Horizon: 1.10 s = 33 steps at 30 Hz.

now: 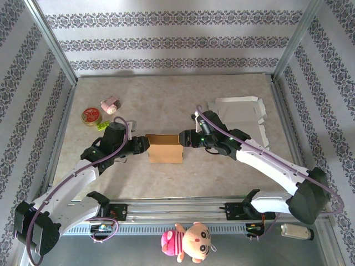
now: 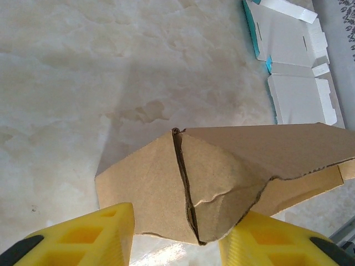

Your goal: Fold the paper box

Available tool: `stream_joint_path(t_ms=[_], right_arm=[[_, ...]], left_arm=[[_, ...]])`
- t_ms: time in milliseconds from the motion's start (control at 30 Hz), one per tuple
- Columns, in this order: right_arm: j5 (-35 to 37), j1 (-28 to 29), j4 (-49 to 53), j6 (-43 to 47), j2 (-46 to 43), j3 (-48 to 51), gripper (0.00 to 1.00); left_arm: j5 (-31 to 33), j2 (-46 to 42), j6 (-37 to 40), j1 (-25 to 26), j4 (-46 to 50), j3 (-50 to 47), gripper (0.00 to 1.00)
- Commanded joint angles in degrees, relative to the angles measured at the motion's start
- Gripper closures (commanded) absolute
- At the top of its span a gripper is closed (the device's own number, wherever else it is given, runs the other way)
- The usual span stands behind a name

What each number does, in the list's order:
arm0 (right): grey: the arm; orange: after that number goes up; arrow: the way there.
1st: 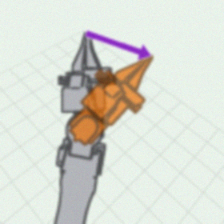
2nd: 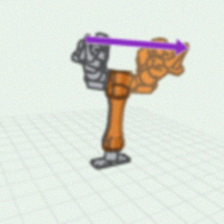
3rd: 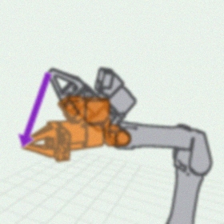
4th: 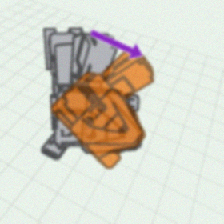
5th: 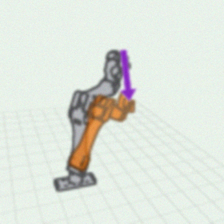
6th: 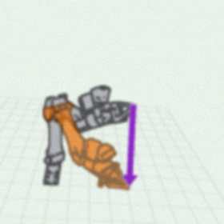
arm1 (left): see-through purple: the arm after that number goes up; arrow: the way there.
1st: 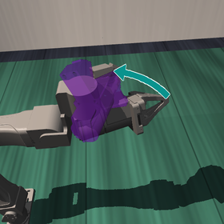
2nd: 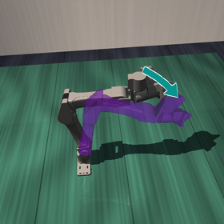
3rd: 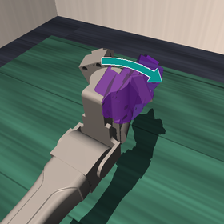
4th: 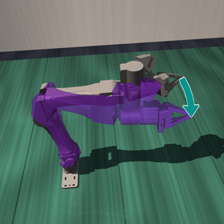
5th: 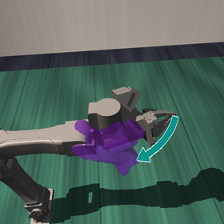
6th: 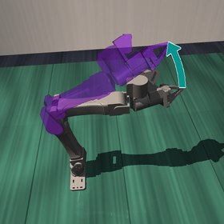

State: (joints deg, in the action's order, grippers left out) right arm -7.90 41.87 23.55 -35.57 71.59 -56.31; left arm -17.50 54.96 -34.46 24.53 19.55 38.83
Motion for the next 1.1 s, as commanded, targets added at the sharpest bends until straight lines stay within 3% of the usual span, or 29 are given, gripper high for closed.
stream_joint_path(t_ms=[0, 600, 733, 933, 1067], right_arm=[[0.5, 0.05, 0.71, 0.61, -1.54, -1.58, 0.44], [-0.35, -0.23, 0.25, 0.7, -5.31, -2.4, 0.41], [2.97, -0.24, 0.27, -0.21, -4.94, -2.81, 0.46], [0.21, -0.12, 0.34, -1.76, -1.13, -3.69, 0.55], [-1.43, 0.16, 0.27, -2.22, 0.55, -3.24, 0.62]], left_arm=[[0.22, -1.4, -0.52, 1.27, 2.42, 1.57, 0.55], [-1.88, -9.13, -3.34, 1.42, -1.99, 2.25, 0.54], [-0.21, -4.8, -5.17, 1.45, 1.47, 7.4, 0.54], [4.85, 4.98, -7.35, 1.4, 11.47, 15.32, 0.54], [2.82, 7.49, -8.44, 1.39, 10.66, 13.71, 0.57]])
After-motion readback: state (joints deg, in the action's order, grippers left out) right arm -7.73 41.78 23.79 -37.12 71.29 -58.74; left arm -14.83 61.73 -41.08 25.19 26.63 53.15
